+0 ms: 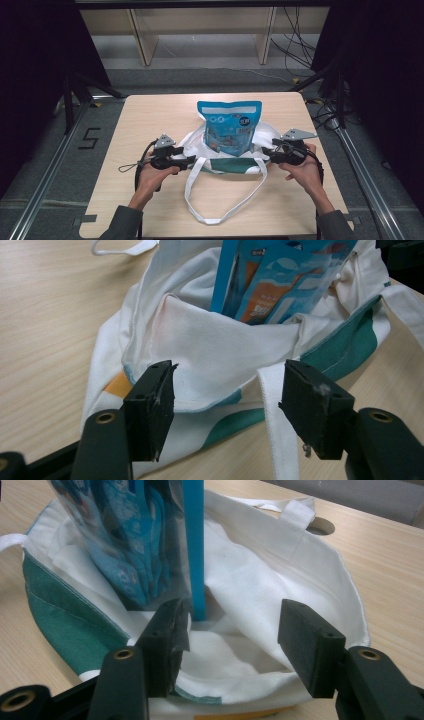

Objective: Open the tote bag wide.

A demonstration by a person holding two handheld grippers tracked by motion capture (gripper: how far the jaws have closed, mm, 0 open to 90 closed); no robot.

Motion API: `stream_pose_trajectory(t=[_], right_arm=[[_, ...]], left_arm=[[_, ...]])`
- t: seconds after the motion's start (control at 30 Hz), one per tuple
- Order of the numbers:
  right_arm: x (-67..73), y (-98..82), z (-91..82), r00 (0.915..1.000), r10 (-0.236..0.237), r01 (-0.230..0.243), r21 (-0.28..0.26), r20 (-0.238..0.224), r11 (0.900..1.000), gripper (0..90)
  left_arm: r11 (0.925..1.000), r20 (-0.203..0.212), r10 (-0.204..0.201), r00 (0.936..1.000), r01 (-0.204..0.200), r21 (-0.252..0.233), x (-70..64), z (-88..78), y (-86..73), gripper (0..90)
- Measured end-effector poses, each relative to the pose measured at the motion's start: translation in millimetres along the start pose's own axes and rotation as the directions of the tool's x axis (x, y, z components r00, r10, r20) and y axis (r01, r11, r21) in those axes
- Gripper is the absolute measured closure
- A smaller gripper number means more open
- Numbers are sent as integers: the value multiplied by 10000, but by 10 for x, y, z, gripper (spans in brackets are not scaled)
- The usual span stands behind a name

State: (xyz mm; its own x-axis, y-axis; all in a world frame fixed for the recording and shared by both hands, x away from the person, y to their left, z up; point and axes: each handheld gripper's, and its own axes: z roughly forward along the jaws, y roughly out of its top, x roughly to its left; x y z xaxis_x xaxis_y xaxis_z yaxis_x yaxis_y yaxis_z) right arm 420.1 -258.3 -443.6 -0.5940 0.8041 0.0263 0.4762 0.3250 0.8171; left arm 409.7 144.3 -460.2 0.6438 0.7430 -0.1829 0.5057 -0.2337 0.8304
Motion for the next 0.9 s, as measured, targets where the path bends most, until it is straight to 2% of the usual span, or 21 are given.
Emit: stream_pose_trajectory(t=[0.07,0.1,0.13,0.2,0.23,0.27,0.33,0.37,0.43,0.47,0.53,0.6,0.63,0.7,0.8,0.87,0.9], right_arm=[[11,-1,-25,10000,66,-66,18,-16,10000,433],[12,-3,-35,10000,38,-38,-29,-8,10000,427],[8,-8,-41,10000,-52,52,-84,-11,10000,420],[-10,-16,-55,9996,-269,270,-134,49,9995,415],[-8,-20,-64,9998,-193,192,-51,-75,9998,412],[0,-28,-79,9999,-126,127,-29,31,9999,409],[-11,-43,-89,9996,-267,267,-17,19,9996,407],[8,-55,-95,9999,-110,111,-50,71,9999,406],[-3,-57,-107,9999,-155,155,49,17,9999,403],[14,-76,-119,10000,-44,44,218,-6,9998,402],[24,-90,-126,10000,67,-66,188,-40,9998,401],[23,-96,-124,9999,0,2,161,-106,9999,400],[26,-103,-138,9998,-174,174,141,-15,9997,398],[65,-113,-154,10000,-21,23,248,-88,9997,394],[76,-132,-163,9991,-409,410,182,-56,9990,391],[108,-139,-185,9995,-315,317,263,-76,9991,389],[105,-140,-195,9986,-522,523,195,-68,9984,389]], left_arm=[[10000,57,-61,10000,61,-17,-19,-10,0,364],[9998,39,182,9998,-182,29,-18,-23,0,361],[10000,81,47,10000,-46,-41,-39,-24,-3,355],[10000,57,48,10000,-48,15,-67,-41,-8,346],[10000,121,71,9999,-71,-60,-74,-44,-13,341],[10000,22,81,10000,-81,22,-86,-62,-15,334],[9999,90,118,9999,-118,-46,-102,-75,-28,326],[9998,93,180,9998,-179,-103,-108,-80,-37,324],[9999,56,113,9999,-113,23,-140,-105,-49,309],[9999,24,144,9999,-144,-69,-165,-112,-58,309],[9997,28,264,9996,-264,-20,-203,-137,-65,301],[9996,-9,250,9997,-250,-98,-224,-140,-72,283],[9991,-50,418,9991,-417,32,-245,-151,-93,281],[9995,-105,313,9995,-313,-65,-268,-136,-132,269],[9993,-88,345,9994,-344,116,-271,-155,-187,260],[9998,-118,185,9998,-184,48,-285,-158,-198,252],[9996,-105,267,9996,-267,9,-285,-170,-208,250]])
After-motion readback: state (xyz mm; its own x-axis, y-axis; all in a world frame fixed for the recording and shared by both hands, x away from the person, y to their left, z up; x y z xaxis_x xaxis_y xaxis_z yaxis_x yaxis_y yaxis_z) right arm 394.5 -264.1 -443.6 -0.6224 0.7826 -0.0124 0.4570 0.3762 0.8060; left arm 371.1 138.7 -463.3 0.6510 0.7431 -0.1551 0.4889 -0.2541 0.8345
